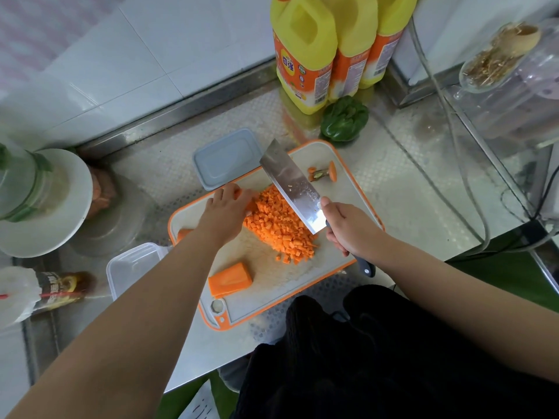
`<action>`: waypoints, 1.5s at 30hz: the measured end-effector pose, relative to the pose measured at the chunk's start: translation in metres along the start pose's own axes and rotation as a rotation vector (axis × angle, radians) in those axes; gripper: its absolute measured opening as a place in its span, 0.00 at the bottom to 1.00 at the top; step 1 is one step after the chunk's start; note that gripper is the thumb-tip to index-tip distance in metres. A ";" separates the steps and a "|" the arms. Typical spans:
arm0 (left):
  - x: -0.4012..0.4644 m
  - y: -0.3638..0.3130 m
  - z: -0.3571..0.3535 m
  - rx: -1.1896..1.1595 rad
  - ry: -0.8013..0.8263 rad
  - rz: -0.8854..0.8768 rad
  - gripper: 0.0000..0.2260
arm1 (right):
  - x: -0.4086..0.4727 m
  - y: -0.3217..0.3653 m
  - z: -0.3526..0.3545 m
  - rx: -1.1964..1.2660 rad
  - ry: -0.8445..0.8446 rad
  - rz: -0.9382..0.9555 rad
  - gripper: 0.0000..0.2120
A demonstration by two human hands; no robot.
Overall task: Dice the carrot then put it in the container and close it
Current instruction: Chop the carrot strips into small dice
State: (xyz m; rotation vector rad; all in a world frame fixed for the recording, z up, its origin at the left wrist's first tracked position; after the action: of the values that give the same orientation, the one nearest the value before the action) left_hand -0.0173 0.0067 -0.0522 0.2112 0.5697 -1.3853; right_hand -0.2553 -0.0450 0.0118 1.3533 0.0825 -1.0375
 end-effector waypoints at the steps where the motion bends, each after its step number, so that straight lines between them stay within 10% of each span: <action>1: 0.000 0.000 0.001 -0.013 0.000 -0.007 0.18 | 0.000 0.000 0.000 -0.002 0.002 0.003 0.26; 24: -0.008 0.010 0.027 -0.395 -0.115 0.116 0.08 | -0.001 0.003 0.000 -0.016 0.006 0.007 0.25; 45: -0.017 0.037 0.016 -0.249 0.083 0.171 0.34 | 0.001 0.018 -0.003 -0.102 0.033 0.037 0.27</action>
State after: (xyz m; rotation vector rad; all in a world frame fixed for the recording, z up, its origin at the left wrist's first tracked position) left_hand 0.0211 0.0213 -0.0372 0.1138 0.7689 -1.1326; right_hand -0.2417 -0.0460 0.0240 1.2750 0.1324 -0.9677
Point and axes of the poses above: each hand's wrist, its own x-axis towards the middle knuckle, its own z-axis out of the back of the hand, y = z × x, the point moved 5 cm from there along x, towards the middle knuckle, and after that the axes turned 11 degrees about y, right-handed, at the moved point
